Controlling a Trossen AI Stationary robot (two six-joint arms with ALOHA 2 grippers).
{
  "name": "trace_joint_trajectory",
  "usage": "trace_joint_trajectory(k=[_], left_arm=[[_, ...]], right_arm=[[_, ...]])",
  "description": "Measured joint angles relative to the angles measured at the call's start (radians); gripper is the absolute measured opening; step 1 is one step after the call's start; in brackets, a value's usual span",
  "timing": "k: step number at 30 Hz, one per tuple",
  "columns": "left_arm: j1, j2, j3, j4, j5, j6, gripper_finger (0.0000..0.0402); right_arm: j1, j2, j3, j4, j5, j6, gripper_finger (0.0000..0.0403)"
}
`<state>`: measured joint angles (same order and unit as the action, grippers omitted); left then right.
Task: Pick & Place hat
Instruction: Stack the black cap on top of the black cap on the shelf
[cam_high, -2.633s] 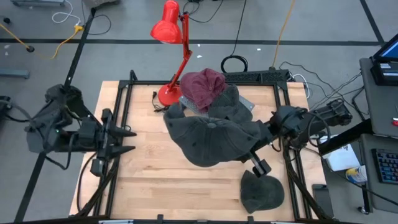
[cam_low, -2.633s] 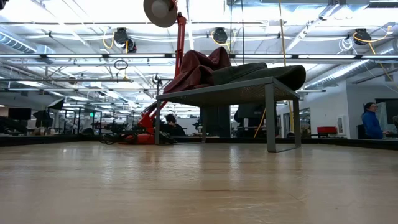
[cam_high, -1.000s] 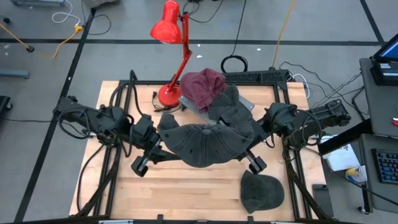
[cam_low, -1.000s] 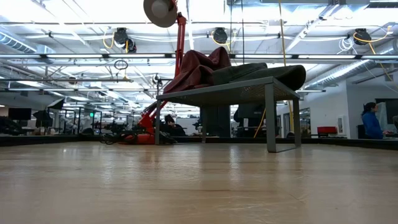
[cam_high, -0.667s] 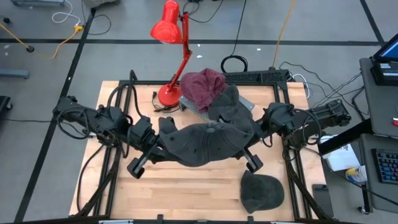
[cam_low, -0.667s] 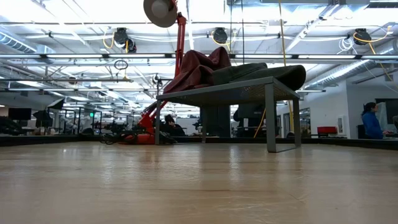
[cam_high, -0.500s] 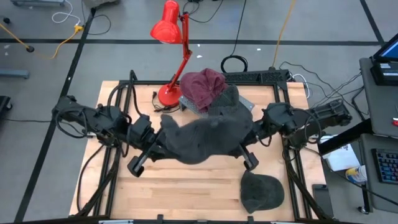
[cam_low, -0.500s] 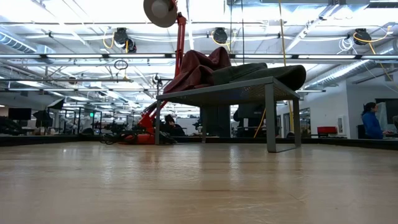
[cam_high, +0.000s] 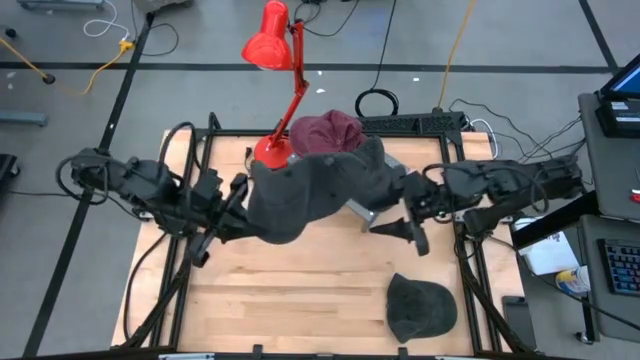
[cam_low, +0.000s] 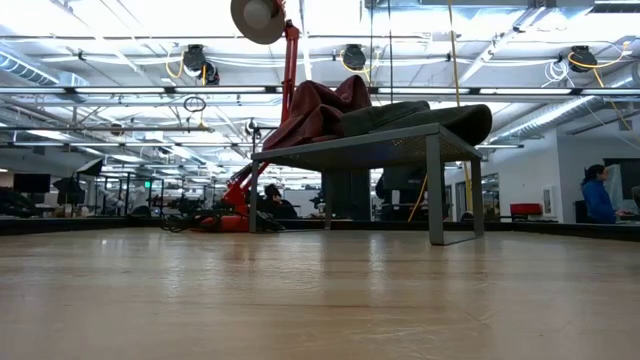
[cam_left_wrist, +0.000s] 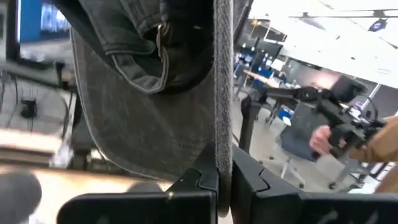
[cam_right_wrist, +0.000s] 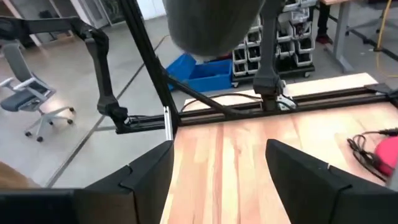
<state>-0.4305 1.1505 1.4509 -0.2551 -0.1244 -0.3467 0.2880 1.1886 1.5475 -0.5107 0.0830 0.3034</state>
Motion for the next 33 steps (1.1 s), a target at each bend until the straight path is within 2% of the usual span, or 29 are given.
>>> trace_joint_trajectory(k=[10,23,29,33], left_arm=[[-0.026,0.011,0.0,-0.179,0.0,-0.191,0.0008],[-0.006,0.131,-0.001,-0.112,0.031,-0.336,0.0008],[0.009,0.175,-0.001,-0.054,0.075,-0.344,0.0008],[0.017,0.193,-0.001,-0.034,0.079,-0.345,0.0008]], right_arm=[[0.001,-0.096,0.0,-0.075,-0.001,-0.022,0.0243],[-0.001,-0.098,0.006,-0.096,0.021,-0.083,0.0242],[-0.012,-0.035,0.106,-0.219,0.018,-0.082,0.0242],[-0.019,0.017,0.202,-0.263,-0.021,-0.084,0.0242]])
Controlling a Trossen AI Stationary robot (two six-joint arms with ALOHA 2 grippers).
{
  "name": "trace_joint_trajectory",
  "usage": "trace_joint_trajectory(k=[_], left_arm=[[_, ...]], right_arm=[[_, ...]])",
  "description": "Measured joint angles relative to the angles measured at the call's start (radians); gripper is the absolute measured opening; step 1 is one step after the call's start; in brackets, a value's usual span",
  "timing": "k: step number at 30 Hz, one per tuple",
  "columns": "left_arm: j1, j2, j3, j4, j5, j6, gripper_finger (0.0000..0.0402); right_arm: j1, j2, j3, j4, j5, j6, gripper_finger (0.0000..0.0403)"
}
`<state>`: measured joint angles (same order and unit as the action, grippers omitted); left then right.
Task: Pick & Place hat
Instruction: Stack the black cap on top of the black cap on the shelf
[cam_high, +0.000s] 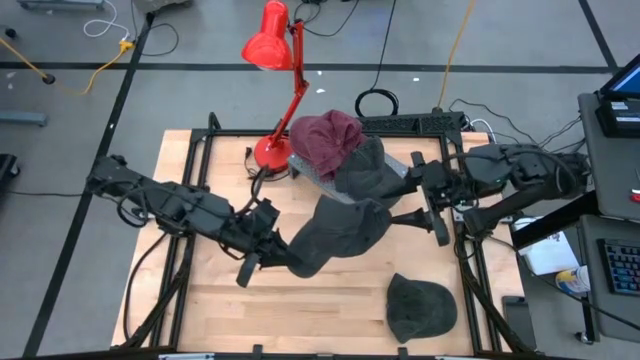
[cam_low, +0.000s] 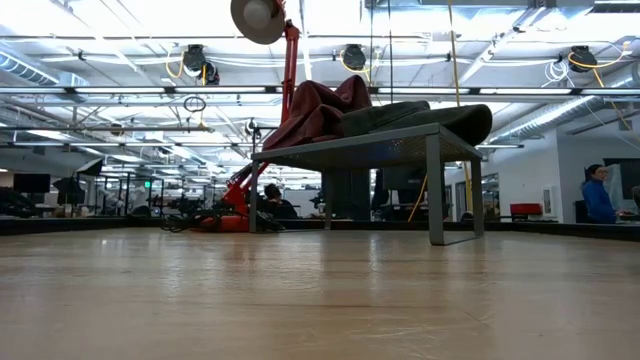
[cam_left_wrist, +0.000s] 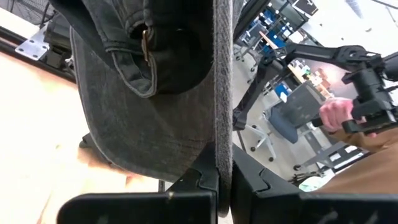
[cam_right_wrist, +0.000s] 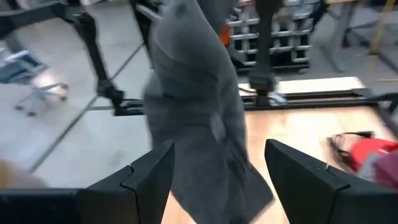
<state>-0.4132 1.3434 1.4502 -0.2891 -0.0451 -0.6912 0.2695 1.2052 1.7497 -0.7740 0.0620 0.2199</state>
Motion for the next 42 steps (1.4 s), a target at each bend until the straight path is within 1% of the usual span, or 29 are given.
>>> trace_joint_trajectory(k=[5,10,14,17,19,24,26,27,28,33,35,38,40,42], left_arm=[[0.006,0.0,0.0,0.008,0.001,0.005,0.0008],[0.009,0.0,0.0,0.006,0.001,0.013,0.0008],[0.008,0.0,0.0,0.002,0.002,0.012,0.0008],[0.008,0.0,0.0,0.001,0.003,0.011,0.0008],[0.008,0.0,0.0,0.002,0.002,0.011,0.0008],[0.008,0.0,0.0,-0.009,0.002,-0.01,0.0008],[0.008,0.0,0.0,-0.023,-0.004,-0.022,0.0008],[0.011,0.0,0.0,-0.03,-0.005,-0.026,0.0008],[0.014,0.0,0.0,-0.032,-0.005,-0.027,0.0008],[0.029,0.0,0.0,-0.031,-0.004,-0.03,0.0009],[0.039,0.0,0.0,-0.026,-0.005,-0.03,0.0023],[0.057,0.0,0.0,-0.023,-0.012,-0.062,0.007],[0.072,0.0,0.0,-0.042,-0.011,-0.074,0.0105],[0.085,-0.001,0.0,-0.098,0.004,-0.092,0.0138]], right_arm=[[-0.008,0.073,0.095,-0.102,-0.014,-0.004,0.0242],[-0.008,0.13,0.148,-0.098,-0.013,-0.044,0.0242],[-0.008,0.152,0.168,-0.1,-0.014,-0.049,0.0237],[-0.006,0.151,0.168,-0.105,-0.014,-0.049,0.0211],[0.001,0.15,0.169,-0.105,-0.014,-0.043,0.018],[0.014,0.143,0.169,-0.106,-0.017,-0.023,0.0072],[0.014,0.138,0.169,-0.106,-0.059,0.0,0.0029],[0.014,0.132,0.169,-0.107,-0.086,0.011,0.0019],[0.014,0.129,0.169,-0.106,-0.111,0.023,0.0017],[0.014,0.116,0.169,-0.102,-0.199,0.138,0.0042],[0.013,0.115,0.169,-0.099,-0.255,0.154,0.0038],[0.023,0.113,0.169,-0.1,-0.319,0.158,0.0017],[0.032,0.109,0.169,-0.102,-0.328,0.129,0.0017],[0.044,0.106,0.169,-0.115,-0.323,0.108,0.0017]])
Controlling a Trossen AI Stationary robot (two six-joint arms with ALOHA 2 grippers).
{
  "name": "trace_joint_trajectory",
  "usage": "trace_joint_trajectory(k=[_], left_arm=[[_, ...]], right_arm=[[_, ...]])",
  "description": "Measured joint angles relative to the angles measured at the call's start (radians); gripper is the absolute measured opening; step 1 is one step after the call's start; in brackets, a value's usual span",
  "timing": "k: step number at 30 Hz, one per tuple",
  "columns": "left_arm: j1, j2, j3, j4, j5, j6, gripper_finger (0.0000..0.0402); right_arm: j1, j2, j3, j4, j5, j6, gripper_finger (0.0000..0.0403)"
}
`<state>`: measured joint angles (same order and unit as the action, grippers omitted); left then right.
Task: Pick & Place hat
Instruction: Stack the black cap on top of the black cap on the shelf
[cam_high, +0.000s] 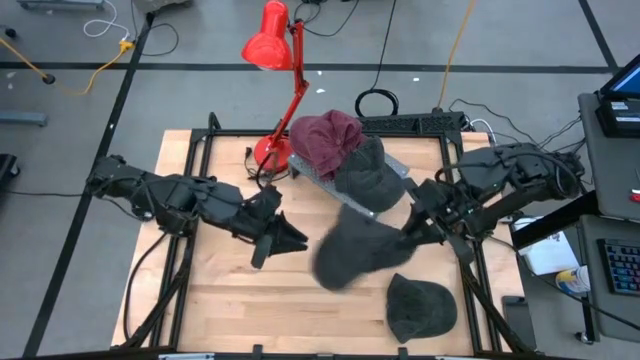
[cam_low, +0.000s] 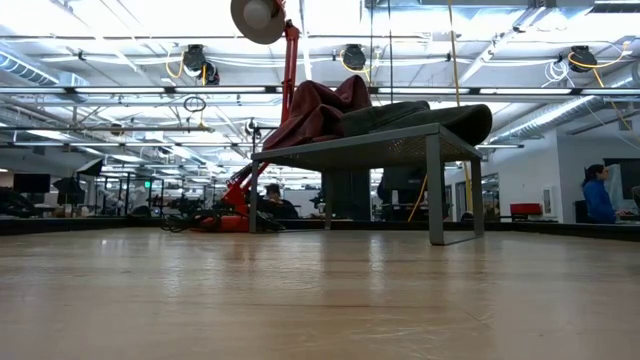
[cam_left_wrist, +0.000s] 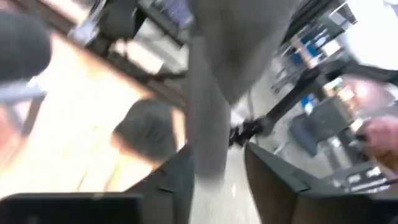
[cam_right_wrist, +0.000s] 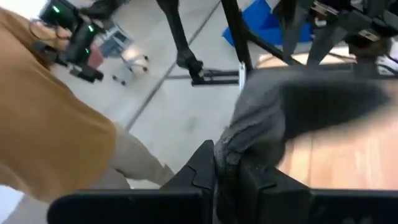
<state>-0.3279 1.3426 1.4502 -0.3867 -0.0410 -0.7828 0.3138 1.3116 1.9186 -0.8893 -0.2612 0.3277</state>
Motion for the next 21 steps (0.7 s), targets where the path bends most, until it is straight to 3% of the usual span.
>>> trace_joint_trajectory(k=[4,9,15,21], left_arm=[[0.024,-0.001,0.0,-0.146,0.073,-0.038,0.0194],[0.039,-0.001,0.0,-0.242,0.133,-0.065,0.0235],[0.039,-0.002,0.0,-0.25,0.149,-0.057,0.0254],[0.043,-0.002,0.0,-0.255,0.181,-0.016,0.0249]], right_arm=[[0.023,-0.002,0.0,-0.087,0.063,-0.045,0.0017],[0.035,0.012,0.0,-0.198,0.108,-0.106,0.0017],[0.021,0.068,0.049,-0.396,0.126,-0.211,0.0017],[0.009,0.161,0.223,-0.644,0.26,-0.318,0.0017]])
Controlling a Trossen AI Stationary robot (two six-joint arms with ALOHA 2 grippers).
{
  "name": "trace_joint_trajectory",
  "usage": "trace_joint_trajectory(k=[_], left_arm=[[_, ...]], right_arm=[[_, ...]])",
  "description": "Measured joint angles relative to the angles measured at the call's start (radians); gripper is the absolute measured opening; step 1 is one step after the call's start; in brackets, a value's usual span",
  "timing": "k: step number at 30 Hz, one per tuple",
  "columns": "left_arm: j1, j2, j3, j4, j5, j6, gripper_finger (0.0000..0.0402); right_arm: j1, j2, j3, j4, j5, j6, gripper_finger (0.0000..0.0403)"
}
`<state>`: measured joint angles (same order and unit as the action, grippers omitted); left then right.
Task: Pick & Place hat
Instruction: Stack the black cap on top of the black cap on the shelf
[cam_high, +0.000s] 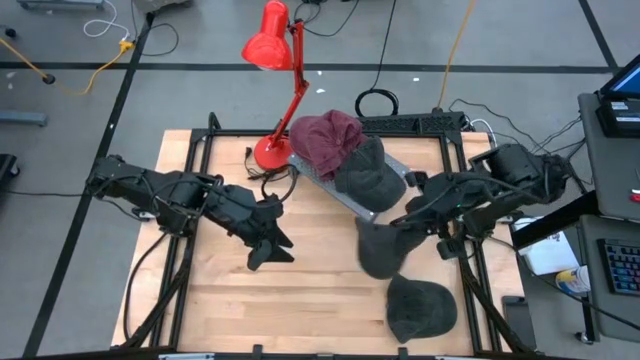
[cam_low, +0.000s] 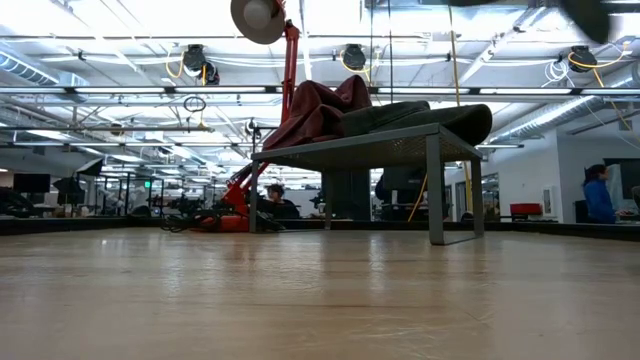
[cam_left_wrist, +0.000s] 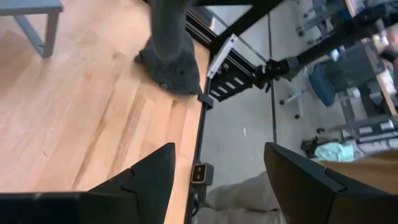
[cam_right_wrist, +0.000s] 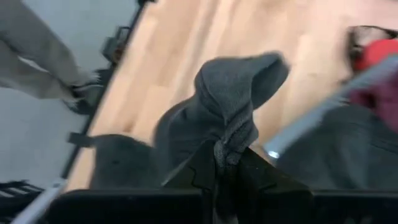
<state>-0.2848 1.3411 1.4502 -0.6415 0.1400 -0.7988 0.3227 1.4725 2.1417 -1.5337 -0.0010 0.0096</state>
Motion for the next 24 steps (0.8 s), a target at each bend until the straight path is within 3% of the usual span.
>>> trace_joint_trajectory(k=[5,14,24], left_arm=[[0.021,0.0,0.0,0.0,0.049,0.036,0.0239],[0.057,0.0,0.0,0.001,0.119,0.06,0.0229],[0.073,0.0,0.0,0.023,0.121,0.026,0.0236]], right_arm=[[-0.006,0.027,0.092,-0.033,0.122,-0.096,0.0017],[-0.01,0.006,0.099,-0.038,0.36,-0.371,0.0017],[-0.012,-0.015,0.099,-0.037,0.515,-0.656,0.0018]])
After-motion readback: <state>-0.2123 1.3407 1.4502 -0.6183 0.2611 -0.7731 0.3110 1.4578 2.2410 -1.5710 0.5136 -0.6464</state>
